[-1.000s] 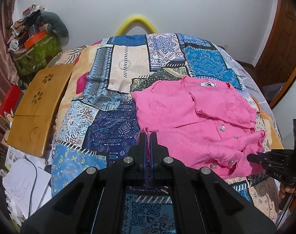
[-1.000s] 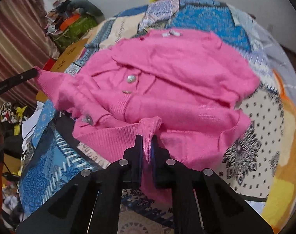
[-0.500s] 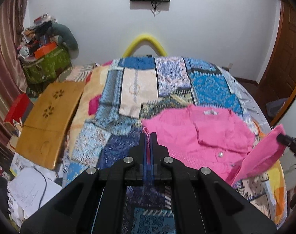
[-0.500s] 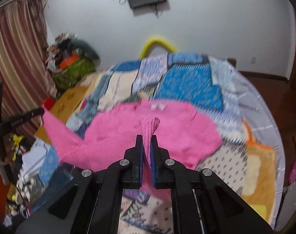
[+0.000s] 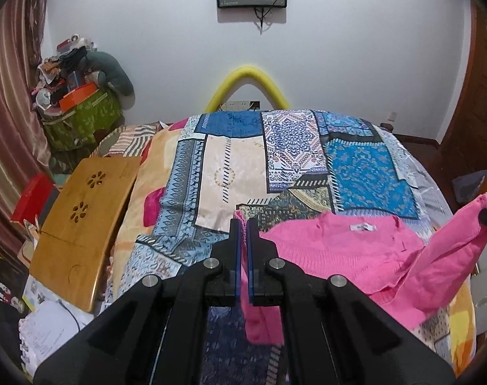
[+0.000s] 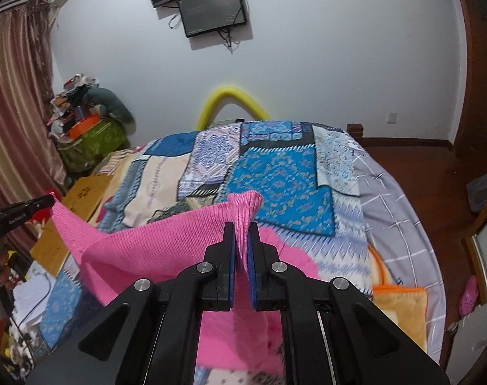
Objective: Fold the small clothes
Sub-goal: 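Lift the hem with both grippers and fold it up toward the collar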
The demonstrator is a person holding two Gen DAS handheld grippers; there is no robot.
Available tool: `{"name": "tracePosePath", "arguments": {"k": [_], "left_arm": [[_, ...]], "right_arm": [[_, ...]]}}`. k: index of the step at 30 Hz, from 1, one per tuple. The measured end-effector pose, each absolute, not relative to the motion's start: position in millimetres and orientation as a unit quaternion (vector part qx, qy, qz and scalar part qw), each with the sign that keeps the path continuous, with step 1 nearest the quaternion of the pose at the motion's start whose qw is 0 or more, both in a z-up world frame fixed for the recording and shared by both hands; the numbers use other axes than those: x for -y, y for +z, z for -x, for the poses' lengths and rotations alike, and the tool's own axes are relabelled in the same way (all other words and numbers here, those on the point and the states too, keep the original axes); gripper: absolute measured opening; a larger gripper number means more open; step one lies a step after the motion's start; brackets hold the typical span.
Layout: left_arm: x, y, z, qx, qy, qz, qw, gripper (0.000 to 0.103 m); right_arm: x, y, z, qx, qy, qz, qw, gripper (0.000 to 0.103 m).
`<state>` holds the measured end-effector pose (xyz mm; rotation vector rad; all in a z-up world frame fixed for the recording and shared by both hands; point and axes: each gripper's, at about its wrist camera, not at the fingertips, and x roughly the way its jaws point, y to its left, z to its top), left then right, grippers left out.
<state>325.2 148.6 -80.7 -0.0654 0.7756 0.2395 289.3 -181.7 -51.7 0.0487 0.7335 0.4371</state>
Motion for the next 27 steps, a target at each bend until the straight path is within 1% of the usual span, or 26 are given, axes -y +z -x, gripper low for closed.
{"name": "tracePosePath", "arguments": {"k": [7, 16, 21, 27], "left_arm": [[-155, -113, -384, -0.403, 0.131, 0.031, 0.905, 0.002], [-148, -173, -448, -0.449, 0.110, 0.026, 0.887, 0.002], [-143, -195, -465, -0.465, 0.097, 0.022, 0.880, 0.002], [-144, -202, -466, -0.476, 0.097, 0.008, 0.874, 0.002]], "right_arm": [[183, -76, -331, -0.374, 0.188, -0.024, 0.908, 0.006], [188, -124, -374, -0.413, 0.161, -0.028, 0.896, 0.006], [191, -150, -386, -0.438, 0.152, -0.024, 0.886, 0.006], [196, -167, -387, -0.466, 0.158, -0.025, 0.870, 0.007]]}}
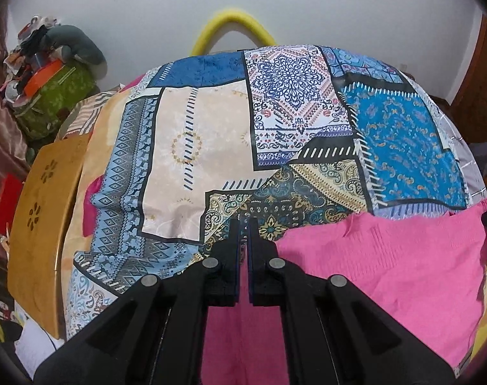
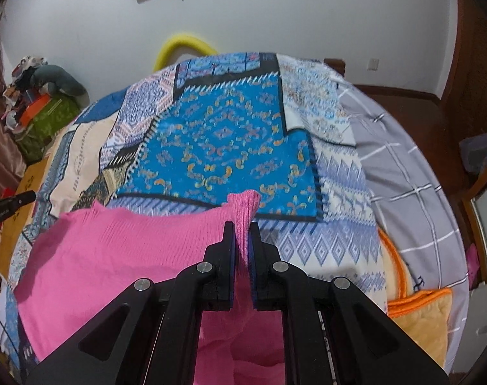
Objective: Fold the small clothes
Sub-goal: 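Lift the hem with both grippers and fold it up toward the collar, then lower the folded hem onto the cardigan and open both grippers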
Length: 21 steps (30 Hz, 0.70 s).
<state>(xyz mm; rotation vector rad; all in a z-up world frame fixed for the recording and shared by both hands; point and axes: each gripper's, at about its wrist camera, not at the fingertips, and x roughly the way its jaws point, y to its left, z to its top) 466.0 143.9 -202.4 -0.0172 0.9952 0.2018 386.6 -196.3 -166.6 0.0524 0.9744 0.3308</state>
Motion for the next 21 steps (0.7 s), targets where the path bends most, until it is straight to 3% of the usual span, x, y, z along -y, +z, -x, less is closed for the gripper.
{"name": "tracePosePath", "arguments": {"k": [5, 12, 21], "left_arm": [[-150, -196, -454, -0.487, 0.091, 0.009, 0.869, 0.003], [-156, -178, -417, -0.490, 0.082, 0.004, 0.868, 0.009], [-156, -157, -341, -0.488, 0.056, -0.019, 0.871, 0.027]], "right_arm": [[197, -164, -381, -0.481, 0.166, -0.029, 0.861, 0.009], [198, -136, -355, -0.470, 0.171, -0.018, 0.866, 0.034], [199, -106, -302, -0.463, 0.190, 0.005, 0.866, 0.040]]}}
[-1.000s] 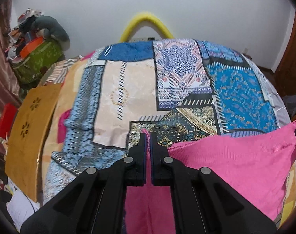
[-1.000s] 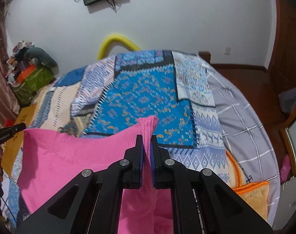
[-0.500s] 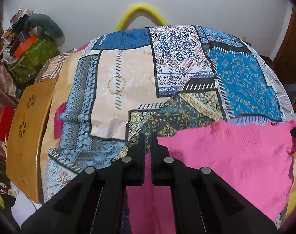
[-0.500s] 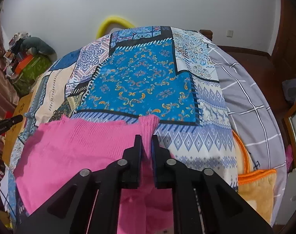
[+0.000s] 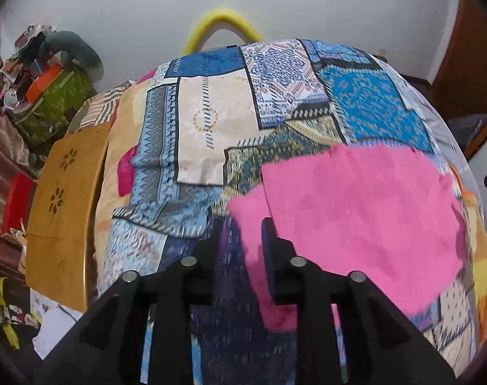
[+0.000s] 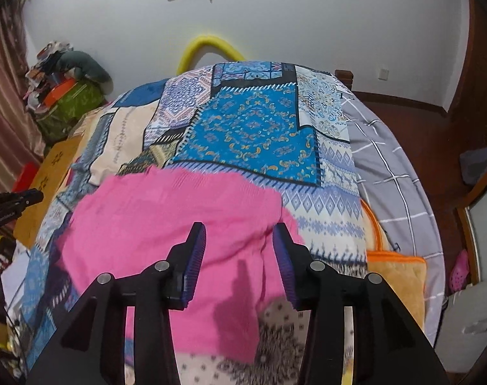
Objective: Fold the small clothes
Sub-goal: 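Lower the folded hem onto the cardigan and open both grippers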
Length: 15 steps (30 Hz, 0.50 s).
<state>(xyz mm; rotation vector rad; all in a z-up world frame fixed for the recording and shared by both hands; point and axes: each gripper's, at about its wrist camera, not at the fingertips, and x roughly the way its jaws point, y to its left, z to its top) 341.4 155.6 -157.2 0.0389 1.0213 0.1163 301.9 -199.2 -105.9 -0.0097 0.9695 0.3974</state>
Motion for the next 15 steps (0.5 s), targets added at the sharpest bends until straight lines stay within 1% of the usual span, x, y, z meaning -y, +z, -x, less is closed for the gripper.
{"name": "tracePosePath", "arguments": {"k": [5, 15], "left_arm": [[-152, -163, -307, -0.492, 0.047, -0.032, 0.869, 0.038], [-142, -203, -269, -0.525, 0.019, -0.021, 0.851, 0.038]], "right_arm": [[197, -108, -279, -0.471, 0.194, 0.011, 0.860, 0.040], [210, -144, -240, -0.505, 0.188, -0.005, 0.842, 0.040]]}}
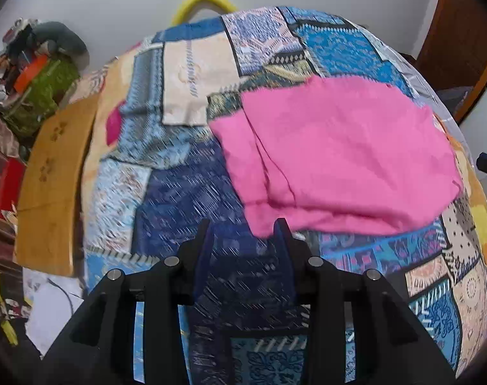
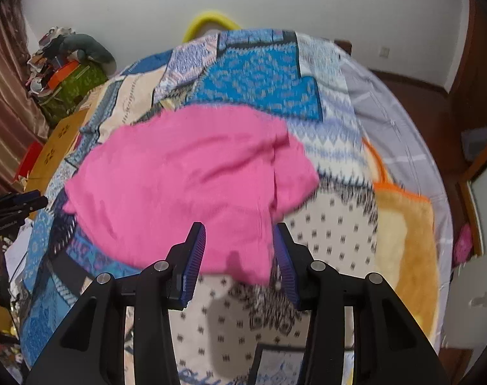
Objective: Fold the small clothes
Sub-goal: 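Lower the folded hem onto the cardigan and open both grippers, then pinch the folded cardigan edge with both grippers and adjust it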
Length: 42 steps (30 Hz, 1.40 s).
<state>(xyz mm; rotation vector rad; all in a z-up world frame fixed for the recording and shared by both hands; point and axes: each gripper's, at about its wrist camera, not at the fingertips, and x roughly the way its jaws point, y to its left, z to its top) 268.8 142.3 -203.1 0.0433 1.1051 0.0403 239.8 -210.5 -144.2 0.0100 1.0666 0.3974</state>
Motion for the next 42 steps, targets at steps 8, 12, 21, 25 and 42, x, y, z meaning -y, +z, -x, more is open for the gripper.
{"name": "tracePosePath", "arguments": {"k": [8, 12, 21, 25, 42], "left_arm": [[-126, -229, -266, -0.533, -0.003, -0.026, 0.846, 0.038], [-122, -237, -273, -0.535, -0.010, -0.024, 0.844, 0.038], [-113, -246, -287, -0.530, -0.020, -0.039, 0.847, 0.038], [-110, -248, -290, -0.527, -0.023, -0.035, 0.849, 0.030], [-124, -213, -261, -0.489, -0.015, 0.010, 0.872, 0.006]], "right_arm": [[221, -178, -226, -0.533, 0.180, -0.021, 0.827, 0.040], [225, -192, -229, -0.540, 0.179, -0.038, 0.821, 0.040], [219, -209, -238, -0.547, 0.196, -0.068, 0.811, 0.040], [214, -213, -239, -0.545, 0.203, -0.073, 0.810, 0.040], [211, -198, -231, -0.518, 0.214, -0.063, 0.825, 0.007]]}}
